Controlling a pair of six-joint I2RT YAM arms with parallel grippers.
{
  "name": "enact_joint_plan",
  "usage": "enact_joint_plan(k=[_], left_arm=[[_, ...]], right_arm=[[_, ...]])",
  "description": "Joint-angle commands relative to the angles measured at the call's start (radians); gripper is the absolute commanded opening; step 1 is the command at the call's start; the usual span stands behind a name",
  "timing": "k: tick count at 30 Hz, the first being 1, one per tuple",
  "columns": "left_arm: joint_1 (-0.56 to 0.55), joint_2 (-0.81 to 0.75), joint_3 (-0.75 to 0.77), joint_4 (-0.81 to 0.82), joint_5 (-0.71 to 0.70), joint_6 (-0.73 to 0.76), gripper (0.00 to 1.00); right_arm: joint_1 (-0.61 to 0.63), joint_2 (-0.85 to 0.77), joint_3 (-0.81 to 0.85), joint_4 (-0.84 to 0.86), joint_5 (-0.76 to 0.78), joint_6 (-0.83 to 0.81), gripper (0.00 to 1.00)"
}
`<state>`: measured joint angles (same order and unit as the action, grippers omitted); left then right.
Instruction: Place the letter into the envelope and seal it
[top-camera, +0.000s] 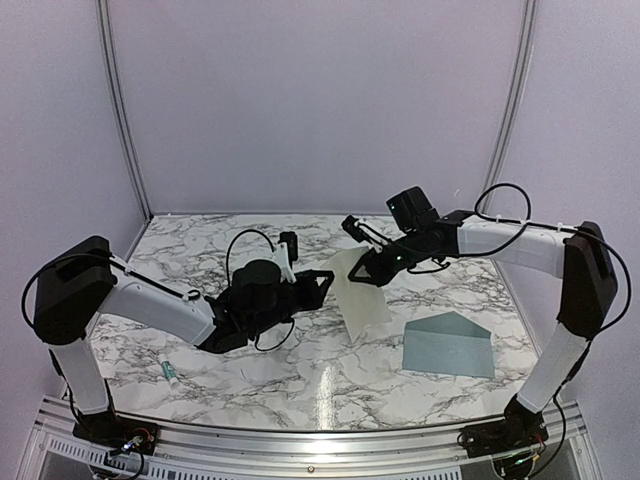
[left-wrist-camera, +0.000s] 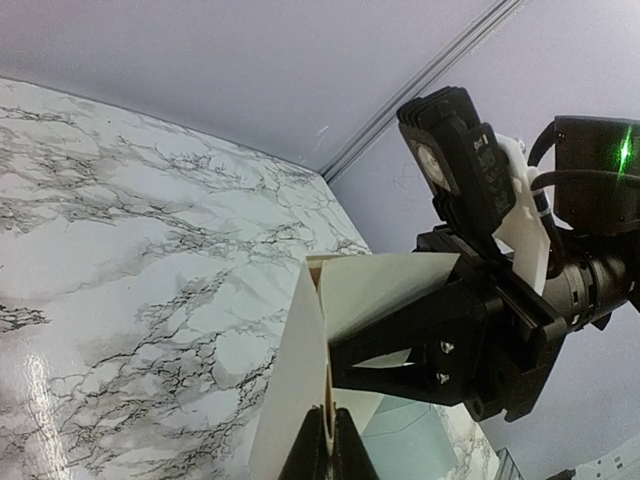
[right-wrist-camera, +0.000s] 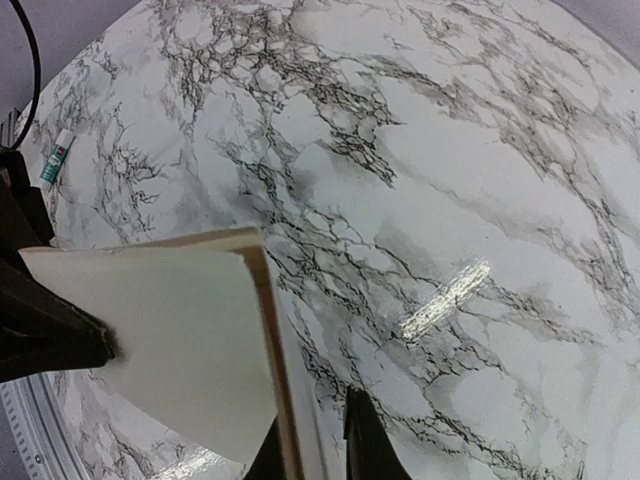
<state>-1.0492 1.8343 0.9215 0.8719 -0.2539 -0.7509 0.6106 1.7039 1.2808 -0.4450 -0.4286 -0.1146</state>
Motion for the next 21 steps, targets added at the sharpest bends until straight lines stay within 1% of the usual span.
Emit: enact_joint_plan(k=[1,5,6,7,8,10,12,15,18,20,21], left_arm=[[-0.011,0.031,0.043,0.039,-0.005,-0.028,0.04],[-0.017,0.040,0.051,0.039,0.001,-0.035,0.04],[-0.017,0.040,0.050,0.039,0.005,-0.035,0.06],[-0.017,0.036,0.047,0.039,0.012,-0.029,0.10],[-0.017,0.025,0.039,0.039,0.016,-0.019,0.15],[-0.017,-0.018,0.002,0.038,0.019,0.007,0.30],[-0.017,-0.089,-0.071,0.038,0.032,0.055,0.39],[-0.017,-0.222,-0.184,0.021,0.052,0.147,0.46],[-0.016,-0.364,-0.289,-0.023,-0.008,0.205,0.52],[-0.015,-0.408,-0.335,-0.031,-0.022,0.231,0.61],[-0.016,-0.416,-0.341,-0.032,-0.006,0.244,0.62]], right_arm=[[0.012,0.021,0.046,0.012,0.079,0.013,0.10],[0.011,0.024,0.048,0.013,0.108,0.011,0.03],[0.011,0.023,0.046,0.013,0.104,0.008,0.01],[0.011,0.021,0.046,0.011,0.099,0.004,0.00],[0.007,0.018,0.046,0.010,0.090,-0.004,0.00],[-0.009,0.004,0.043,0.005,0.066,-0.021,0.00],[-0.038,-0.012,0.041,0.000,-0.028,-0.053,0.00],[-0.068,-0.036,0.046,-0.029,-0.134,-0.108,0.00],[-0.074,-0.066,0.049,-0.060,-0.217,-0.164,0.00],[-0.075,-0.084,0.050,-0.076,-0.265,-0.186,0.00],[-0.074,-0.092,0.049,-0.078,-0.277,-0.186,0.00]])
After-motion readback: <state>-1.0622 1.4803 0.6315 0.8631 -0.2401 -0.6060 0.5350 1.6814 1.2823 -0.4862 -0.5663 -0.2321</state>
